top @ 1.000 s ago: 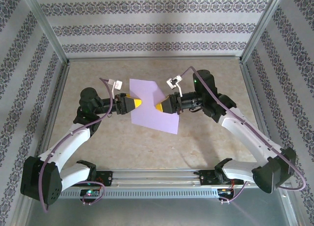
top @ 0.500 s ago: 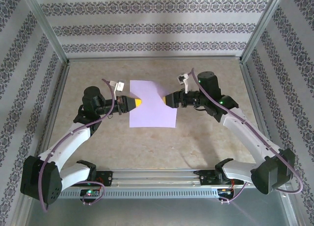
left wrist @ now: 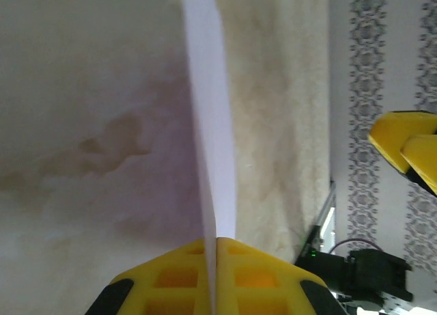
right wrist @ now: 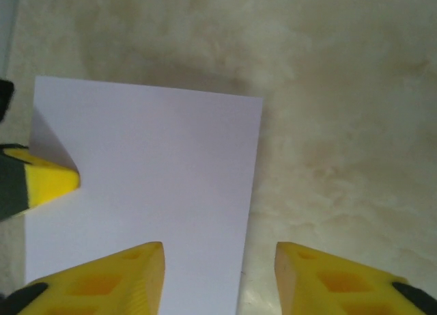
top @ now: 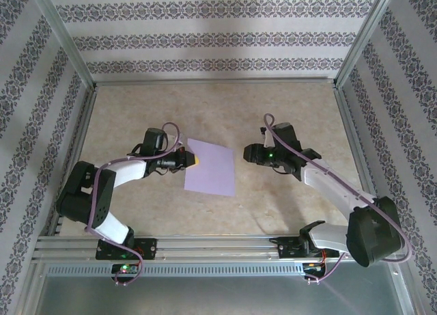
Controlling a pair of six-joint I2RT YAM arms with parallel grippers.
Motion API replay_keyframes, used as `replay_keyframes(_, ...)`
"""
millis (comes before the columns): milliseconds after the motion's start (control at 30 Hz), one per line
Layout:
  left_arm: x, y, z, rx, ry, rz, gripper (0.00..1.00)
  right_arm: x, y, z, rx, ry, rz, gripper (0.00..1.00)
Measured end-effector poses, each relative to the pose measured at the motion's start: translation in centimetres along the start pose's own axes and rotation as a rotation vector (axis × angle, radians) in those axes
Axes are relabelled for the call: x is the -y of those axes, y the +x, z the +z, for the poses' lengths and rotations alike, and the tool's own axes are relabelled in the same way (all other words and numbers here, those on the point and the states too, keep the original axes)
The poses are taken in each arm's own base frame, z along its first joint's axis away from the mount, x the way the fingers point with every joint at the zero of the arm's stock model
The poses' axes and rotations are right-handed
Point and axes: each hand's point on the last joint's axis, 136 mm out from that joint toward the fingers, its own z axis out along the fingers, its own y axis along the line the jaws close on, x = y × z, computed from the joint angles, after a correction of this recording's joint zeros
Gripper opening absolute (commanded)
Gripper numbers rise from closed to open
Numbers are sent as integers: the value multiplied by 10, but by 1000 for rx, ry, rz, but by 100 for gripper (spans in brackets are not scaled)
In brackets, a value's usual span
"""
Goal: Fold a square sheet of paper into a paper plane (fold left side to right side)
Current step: Place a square sheet of paper at the center of the table, then first fold in half a square sheet of paper at the center of the table.
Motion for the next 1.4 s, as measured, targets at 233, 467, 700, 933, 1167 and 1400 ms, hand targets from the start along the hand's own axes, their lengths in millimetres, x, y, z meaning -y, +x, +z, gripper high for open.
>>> replay_keyframes(233,-14,8,10,-37,-82,-4,0,3,20,45,-90,6,90,17)
replay_keyframes(467,-23,13,10,-45,-124,-16,3,18,50,89,-210,30,175,12)
replay_keyframes(700,-25,15,9,-52,-134,-24,15,20,58,105,-252,51,178,12)
replay_keyframes(933,-14,15,5,-50,-110,-15,32,22,61,109,-270,64,169,13)
replay_keyframes(1167,16,20,1,-64,-34,24,47,24,62,108,-275,73,140,15)
replay_keyframes(1400,38,23,14,-99,22,52,50,21,61,108,-275,59,138,18)
